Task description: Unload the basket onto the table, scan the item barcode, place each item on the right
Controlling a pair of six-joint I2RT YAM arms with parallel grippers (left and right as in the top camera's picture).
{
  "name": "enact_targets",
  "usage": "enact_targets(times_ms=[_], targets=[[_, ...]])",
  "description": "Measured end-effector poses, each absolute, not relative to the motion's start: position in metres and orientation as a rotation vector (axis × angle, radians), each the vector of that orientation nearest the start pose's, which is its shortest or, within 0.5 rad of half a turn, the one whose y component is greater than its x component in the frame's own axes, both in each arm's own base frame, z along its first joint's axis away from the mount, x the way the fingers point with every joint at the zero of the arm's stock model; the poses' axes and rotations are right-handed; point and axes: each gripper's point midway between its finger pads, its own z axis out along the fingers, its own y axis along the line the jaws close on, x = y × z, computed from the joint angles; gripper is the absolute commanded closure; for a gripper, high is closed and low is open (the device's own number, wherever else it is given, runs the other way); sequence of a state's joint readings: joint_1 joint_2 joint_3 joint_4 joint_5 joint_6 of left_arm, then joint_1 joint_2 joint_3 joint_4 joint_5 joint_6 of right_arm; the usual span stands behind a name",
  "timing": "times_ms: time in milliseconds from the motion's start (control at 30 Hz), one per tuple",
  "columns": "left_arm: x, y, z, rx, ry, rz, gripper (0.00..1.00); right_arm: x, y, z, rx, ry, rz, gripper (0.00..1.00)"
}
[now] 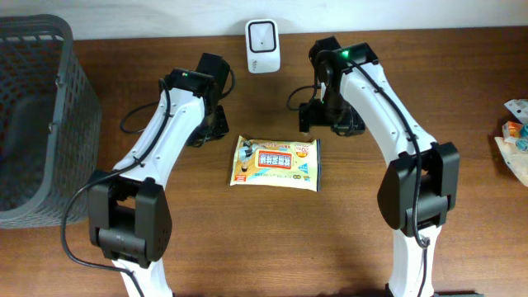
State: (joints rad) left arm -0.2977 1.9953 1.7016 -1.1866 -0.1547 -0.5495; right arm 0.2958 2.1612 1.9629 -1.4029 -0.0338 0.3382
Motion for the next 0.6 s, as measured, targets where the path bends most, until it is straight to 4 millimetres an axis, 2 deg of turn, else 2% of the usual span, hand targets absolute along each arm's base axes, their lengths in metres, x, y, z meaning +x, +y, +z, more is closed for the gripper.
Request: enact_targets(times_ms=[67,200,267,300,333,367,400,433,600], targets=[[0.388,-0.095,0.091,-0.384,2.989,0.138,0.01,0.388,0.125,0.089,0.06,3.197,0.029,0.01],[0.379,-0.101,0.07,-0.375,3.03,0.084,0.27,0.376,0.126,0.065,0.052,3.247,0.054,0.01],[0.375,-0.105,0.062,-0.358,3.049,0.05,0.29,0.372,0.128,0.057,0.036,3.261,0.074,0.0],[0.373,-0.108,0.057,-0.336,3.063,0.019,0.3,0.371,0.128,0.052,0.032,3.265,0.083,0.05],[0.371,-0.112,0.053,-0.321,3.074,-0.016,0.29,0.37,0.131,0.049,0.031,3.265,0.108,0.11],[0.369,-0.115,0.051,-0.305,3.085,-0.043,0.22,0.37,0.134,0.047,0.028,3.265,0.136,0.17],[0.368,-0.117,0.049,-0.296,3.092,-0.063,0.18,0.37,0.138,0.044,0.024,3.261,0.177,0.18],[0.365,-0.119,0.048,-0.288,3.102,-0.08,0.01,0.371,0.143,0.041,0.015,3.257,0.228,0.19],[0.367,-0.124,0.047,-0.265,3.097,-0.12,0.01,0.366,0.155,0.019,0.015,3.25,0.35,0.24]])
